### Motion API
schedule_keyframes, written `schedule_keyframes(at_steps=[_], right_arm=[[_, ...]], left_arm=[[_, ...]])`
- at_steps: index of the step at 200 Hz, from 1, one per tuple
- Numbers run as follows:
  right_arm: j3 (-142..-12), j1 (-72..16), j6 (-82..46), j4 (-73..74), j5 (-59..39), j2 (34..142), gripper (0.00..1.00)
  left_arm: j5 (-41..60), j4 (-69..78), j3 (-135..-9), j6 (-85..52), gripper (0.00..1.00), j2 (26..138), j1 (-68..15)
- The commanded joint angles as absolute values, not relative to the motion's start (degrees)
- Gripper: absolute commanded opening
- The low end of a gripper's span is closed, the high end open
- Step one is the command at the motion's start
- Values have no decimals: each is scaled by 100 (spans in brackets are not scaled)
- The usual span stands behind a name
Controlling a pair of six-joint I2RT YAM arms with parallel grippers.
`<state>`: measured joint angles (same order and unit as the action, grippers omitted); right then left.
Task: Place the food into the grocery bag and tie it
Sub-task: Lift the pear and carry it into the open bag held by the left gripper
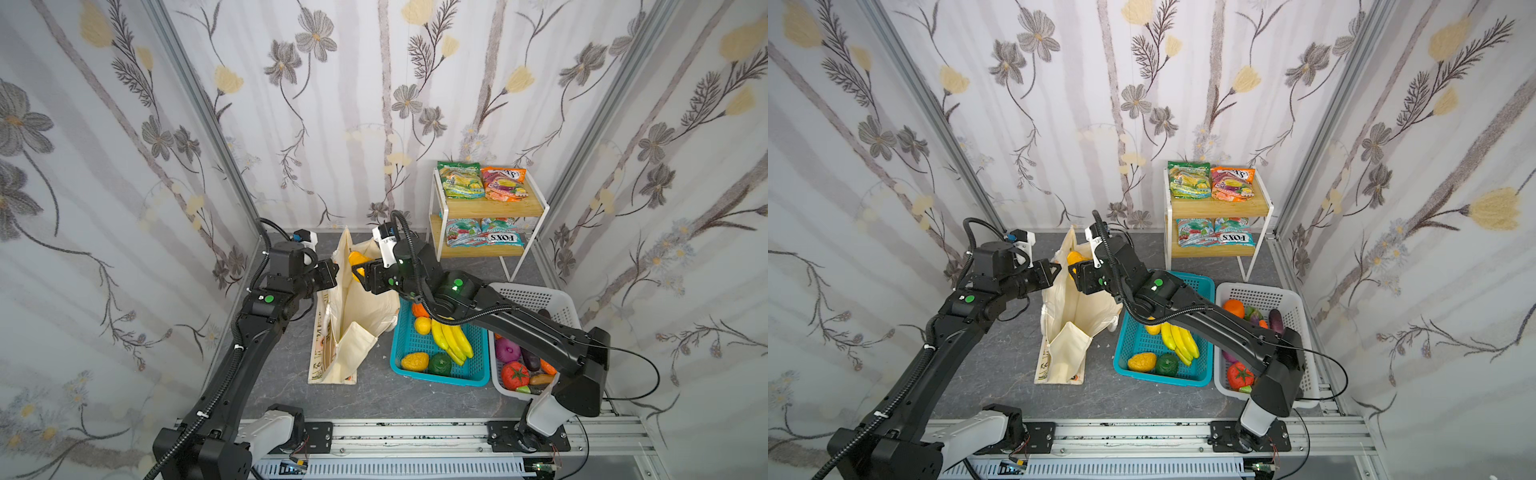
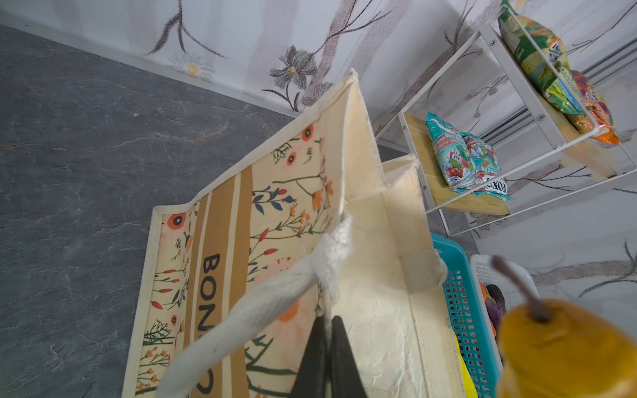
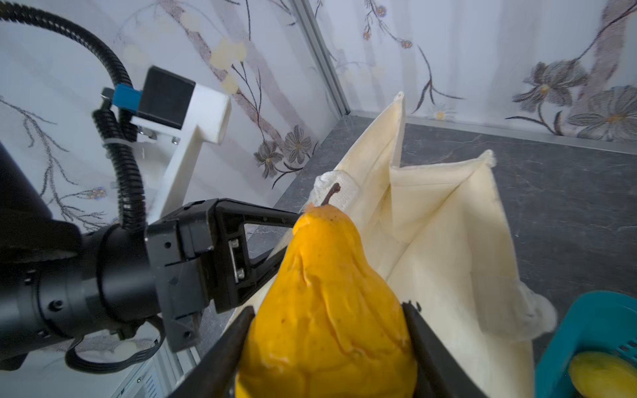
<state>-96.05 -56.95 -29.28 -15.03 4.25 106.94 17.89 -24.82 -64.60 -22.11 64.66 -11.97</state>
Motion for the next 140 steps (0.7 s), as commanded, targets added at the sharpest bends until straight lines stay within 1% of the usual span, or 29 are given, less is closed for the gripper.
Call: schedule_keyframes(at_steps=[1, 32, 117, 140], right_arm=[[-9787, -5692, -3193, -1106, 110, 11205, 55], [-9912, -5678, -3396, -1085, 217, 11850, 53], [-10441, -5669, -3586, -968, 393, 13121, 52], [-10563, -5669, -3694, -1110, 583, 13390, 52]], left_arm=[[1923, -2391, -6615, -2265, 0, 6495, -1204], [1804, -2423, -6638, -2258, 0, 6460, -1204], [1841, -2465, -6627, -2344, 0, 6229, -1196], [1722, -2504, -6610, -2390, 0, 6138, -1187]])
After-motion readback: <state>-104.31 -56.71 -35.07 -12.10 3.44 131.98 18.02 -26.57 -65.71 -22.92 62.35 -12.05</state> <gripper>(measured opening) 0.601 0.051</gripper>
